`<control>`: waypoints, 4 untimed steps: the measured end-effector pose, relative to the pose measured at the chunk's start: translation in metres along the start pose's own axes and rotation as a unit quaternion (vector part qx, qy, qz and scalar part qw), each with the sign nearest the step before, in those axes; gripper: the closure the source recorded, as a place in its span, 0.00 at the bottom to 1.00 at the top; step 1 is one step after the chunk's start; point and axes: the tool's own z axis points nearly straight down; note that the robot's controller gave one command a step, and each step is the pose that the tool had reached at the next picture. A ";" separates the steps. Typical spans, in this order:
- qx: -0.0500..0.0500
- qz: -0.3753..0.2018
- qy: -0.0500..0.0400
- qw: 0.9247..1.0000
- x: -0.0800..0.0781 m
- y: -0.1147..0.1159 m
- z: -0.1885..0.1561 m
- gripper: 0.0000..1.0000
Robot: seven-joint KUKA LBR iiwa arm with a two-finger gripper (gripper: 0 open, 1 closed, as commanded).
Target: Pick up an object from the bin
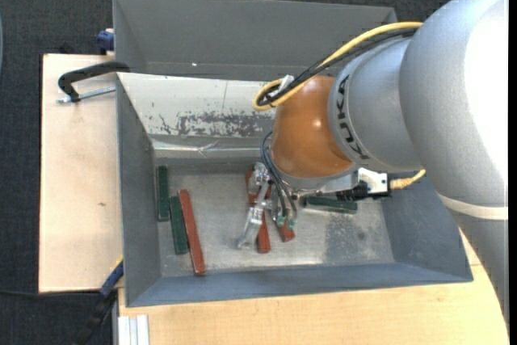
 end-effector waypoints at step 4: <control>0.001 0.070 -0.003 0.998 0.006 -0.076 0.001 1.00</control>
Offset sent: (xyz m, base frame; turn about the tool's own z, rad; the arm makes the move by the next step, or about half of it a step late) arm -0.0340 -0.0757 -0.0037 -0.1169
